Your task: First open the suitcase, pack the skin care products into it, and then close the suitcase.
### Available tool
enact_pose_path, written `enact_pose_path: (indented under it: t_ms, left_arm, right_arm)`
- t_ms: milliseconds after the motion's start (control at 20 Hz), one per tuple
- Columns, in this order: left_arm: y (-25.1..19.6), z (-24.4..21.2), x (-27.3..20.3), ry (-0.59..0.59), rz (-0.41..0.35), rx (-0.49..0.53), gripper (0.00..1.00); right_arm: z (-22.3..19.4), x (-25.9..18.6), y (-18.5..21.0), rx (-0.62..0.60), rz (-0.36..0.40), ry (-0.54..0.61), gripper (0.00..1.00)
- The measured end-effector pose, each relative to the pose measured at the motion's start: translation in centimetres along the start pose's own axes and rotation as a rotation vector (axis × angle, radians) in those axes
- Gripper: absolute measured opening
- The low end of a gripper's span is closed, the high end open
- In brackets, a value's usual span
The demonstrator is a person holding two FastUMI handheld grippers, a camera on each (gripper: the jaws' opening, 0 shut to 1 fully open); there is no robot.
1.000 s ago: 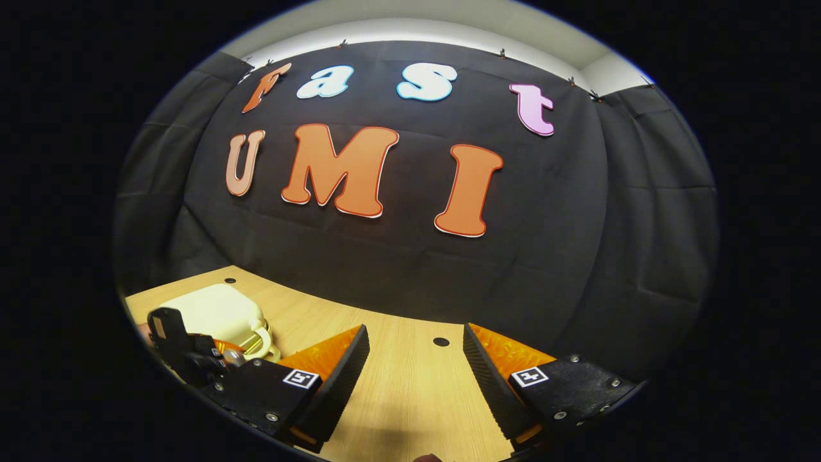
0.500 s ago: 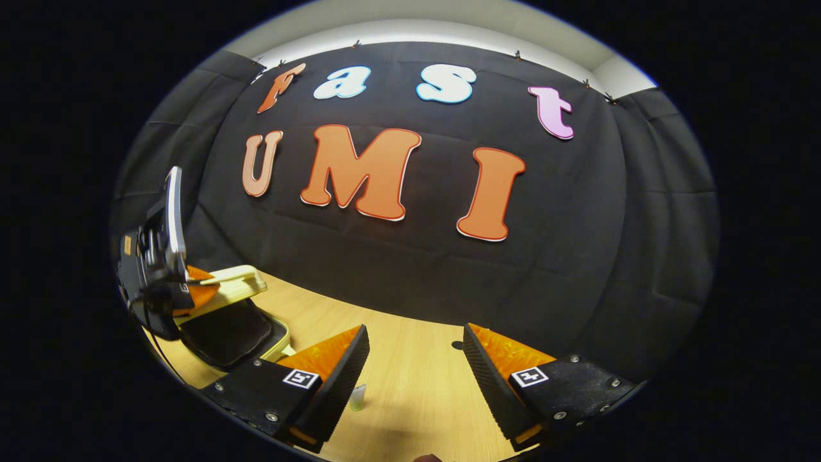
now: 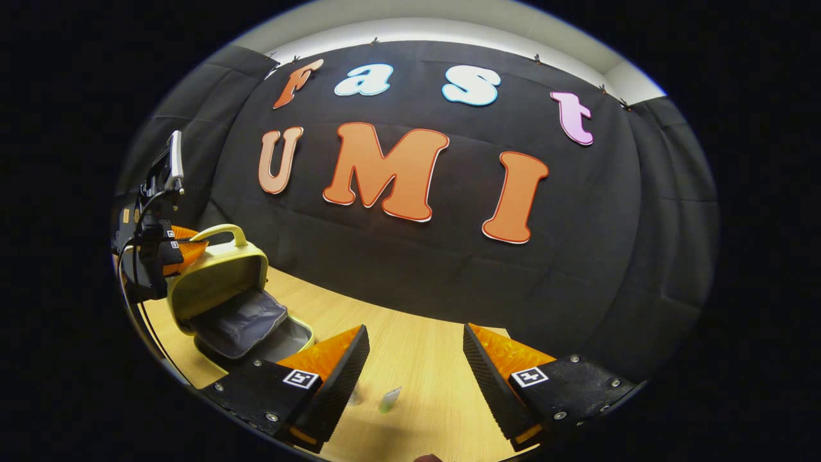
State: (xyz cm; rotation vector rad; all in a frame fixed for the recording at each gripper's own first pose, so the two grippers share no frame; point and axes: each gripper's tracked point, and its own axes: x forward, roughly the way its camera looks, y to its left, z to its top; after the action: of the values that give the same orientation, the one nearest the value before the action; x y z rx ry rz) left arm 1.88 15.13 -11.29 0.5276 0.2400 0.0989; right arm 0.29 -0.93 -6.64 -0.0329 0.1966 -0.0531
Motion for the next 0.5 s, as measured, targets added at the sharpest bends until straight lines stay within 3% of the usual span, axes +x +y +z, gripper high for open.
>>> enact_pose_path:
  t_ms: [350,500]
  left_arm:
    - [4.8,-2.7,-0.4,-0.029,0.020,-0.001,0.01]
    - [7.1,-4.8,-0.3,-0.029,0.034,-0.059,0.01]
  right_arm:
    - [0.9,0.1,4.4,-0.007,-0.002,0.024,0.93]
    - [1.8,0.0,6.0,-0.017,0.006,0.020,0.94]
